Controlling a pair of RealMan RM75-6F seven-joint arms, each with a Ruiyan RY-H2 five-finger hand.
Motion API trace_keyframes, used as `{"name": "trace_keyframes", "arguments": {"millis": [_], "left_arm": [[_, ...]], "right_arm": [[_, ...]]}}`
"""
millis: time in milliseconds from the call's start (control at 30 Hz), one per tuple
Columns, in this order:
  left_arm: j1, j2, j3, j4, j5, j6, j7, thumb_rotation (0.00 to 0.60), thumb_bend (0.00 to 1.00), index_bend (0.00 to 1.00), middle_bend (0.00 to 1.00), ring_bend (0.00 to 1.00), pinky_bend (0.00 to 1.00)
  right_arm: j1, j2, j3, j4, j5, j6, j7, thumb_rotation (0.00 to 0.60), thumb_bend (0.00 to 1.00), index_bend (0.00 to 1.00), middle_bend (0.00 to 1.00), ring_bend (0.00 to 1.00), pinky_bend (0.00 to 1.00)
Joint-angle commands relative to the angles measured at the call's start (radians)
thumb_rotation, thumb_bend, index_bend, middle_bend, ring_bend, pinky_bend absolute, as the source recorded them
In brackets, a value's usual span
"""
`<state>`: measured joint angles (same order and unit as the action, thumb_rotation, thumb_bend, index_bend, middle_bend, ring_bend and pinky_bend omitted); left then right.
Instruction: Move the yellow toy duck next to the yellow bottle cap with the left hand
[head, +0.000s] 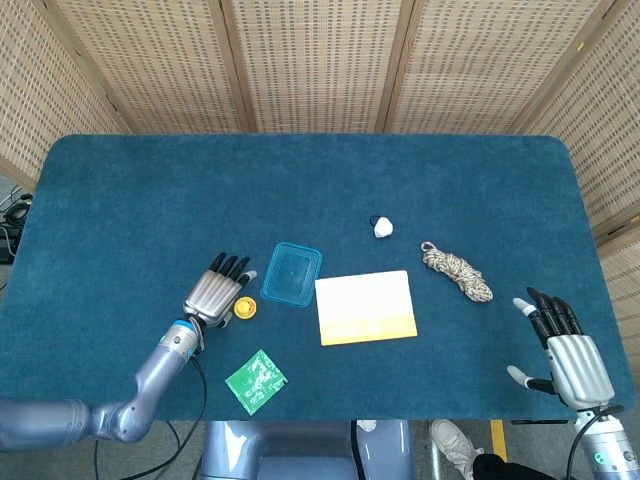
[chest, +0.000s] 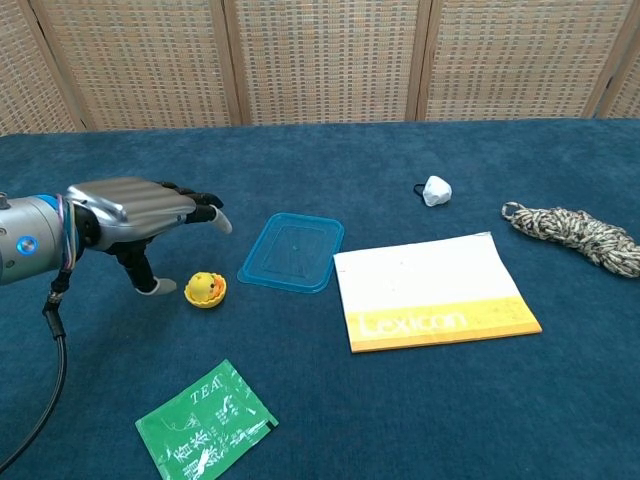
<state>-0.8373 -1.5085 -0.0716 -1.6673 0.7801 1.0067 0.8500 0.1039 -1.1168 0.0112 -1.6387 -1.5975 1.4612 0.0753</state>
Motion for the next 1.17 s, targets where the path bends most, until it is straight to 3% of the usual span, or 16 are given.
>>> {"name": "trace_keyframes", "arguments": {"millis": [33,167,333,467,767,967,1167], "left_arm": [[0.038,0.032,0.002,-0.042,0.079,0.064,-0.065,0.600,0.33,0.13,0.00,0.00,0.00],[0.123,0.074,0.046,-0.065,0.245,0.232,-0.105,0.600,0.33,0.12,0.00,0.00,0.00],[0.253,0.140,0.114,-0.126,0.362,0.409,-0.160,0.600,0.33,0.06,0.00,0.00,0.00],[0.356,0.176,0.184,-0.161,0.453,0.520,-0.198,0.600,0.32,0.00,0.00,0.00,0.00],[0.570,0.247,0.305,-0.134,0.630,0.724,-0.318,0.600,0.32,0.00,0.00,0.00,0.00],[0.683,0.260,0.307,-0.035,0.679,0.804,-0.483,0.600,0.30,0.00,0.00,0.00,0.00],[0.710,0.265,0.283,0.018,0.673,0.758,-0.530,0.600,0.28,0.00,0.00,0.00,0.00]], "right_arm": [[0.001,-0.001,0.000,0.001,0.001,-0.003,-0.002,0.600,0.00,0.11,0.00,0.00,0.00],[0.002,-0.010,0.002,0.007,0.004,-0.002,-0.022,0.600,0.00,0.10,0.00,0.00,0.00],[0.001,-0.019,0.002,0.006,0.000,0.002,-0.044,0.600,0.00,0.11,0.00,0.00,0.00],[0.000,-0.031,0.000,0.008,-0.007,0.008,-0.063,0.600,0.00,0.10,0.00,0.00,0.00],[-0.008,-0.049,-0.006,0.005,-0.034,0.032,-0.121,0.600,0.00,0.10,0.00,0.00,0.00],[-0.011,-0.057,-0.010,0.003,-0.046,0.038,-0.147,0.600,0.00,0.11,0.00,0.00,0.00],[-0.007,-0.069,-0.018,-0.001,-0.061,0.029,-0.177,0.600,0.00,0.11,0.00,0.00,0.00]]}}
